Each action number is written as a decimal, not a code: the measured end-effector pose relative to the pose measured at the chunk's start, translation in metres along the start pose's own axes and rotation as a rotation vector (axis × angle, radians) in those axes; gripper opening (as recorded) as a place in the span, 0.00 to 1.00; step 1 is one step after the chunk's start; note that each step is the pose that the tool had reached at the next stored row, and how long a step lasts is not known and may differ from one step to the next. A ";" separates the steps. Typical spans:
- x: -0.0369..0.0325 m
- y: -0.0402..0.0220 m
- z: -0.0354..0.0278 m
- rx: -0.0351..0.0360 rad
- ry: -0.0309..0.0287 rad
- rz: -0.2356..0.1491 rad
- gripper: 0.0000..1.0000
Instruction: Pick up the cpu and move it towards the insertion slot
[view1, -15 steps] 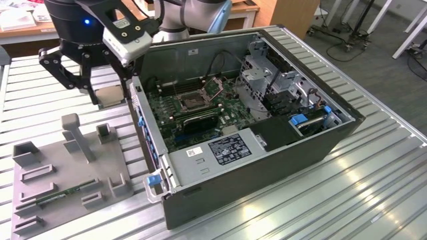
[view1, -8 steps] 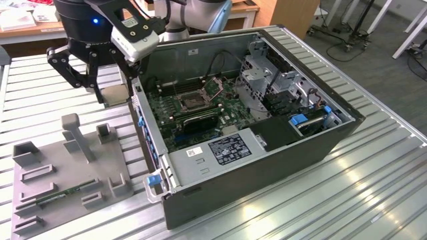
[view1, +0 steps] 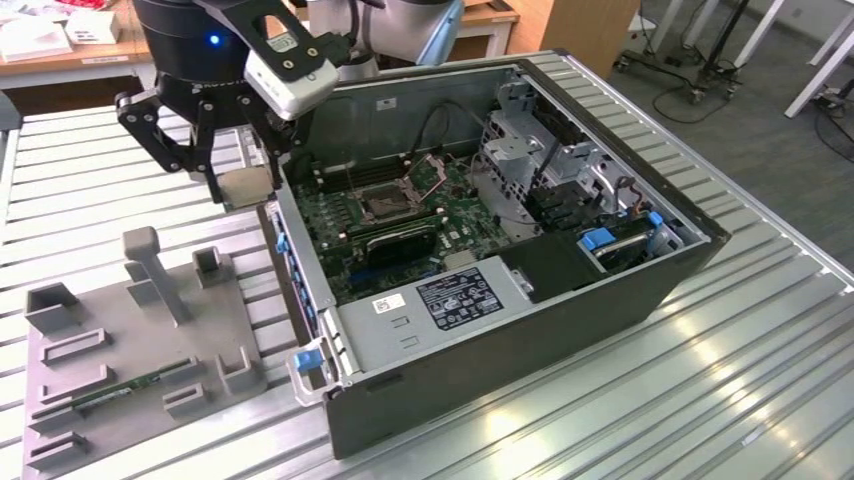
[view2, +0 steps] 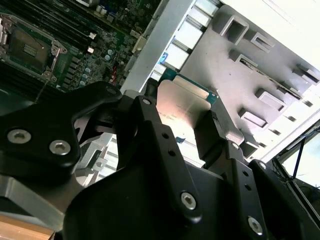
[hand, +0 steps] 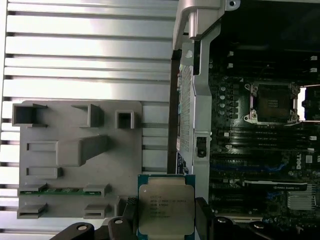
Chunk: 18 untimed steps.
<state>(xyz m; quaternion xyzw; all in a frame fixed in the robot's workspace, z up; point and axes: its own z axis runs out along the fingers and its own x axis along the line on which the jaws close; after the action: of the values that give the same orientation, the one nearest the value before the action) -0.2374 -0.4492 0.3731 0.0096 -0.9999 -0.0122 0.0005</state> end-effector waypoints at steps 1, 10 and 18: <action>-0.0018 0.0000 0.0000 0.0000 0.0000 0.000 0.54; -0.0214 -0.0004 0.0000 0.0000 0.0000 0.000 0.54; -0.0401 -0.0008 0.0000 0.0000 0.0000 0.000 0.54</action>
<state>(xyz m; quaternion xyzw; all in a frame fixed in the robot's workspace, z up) -0.1973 -0.4492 0.3730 0.0095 -0.9999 -0.0123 0.0005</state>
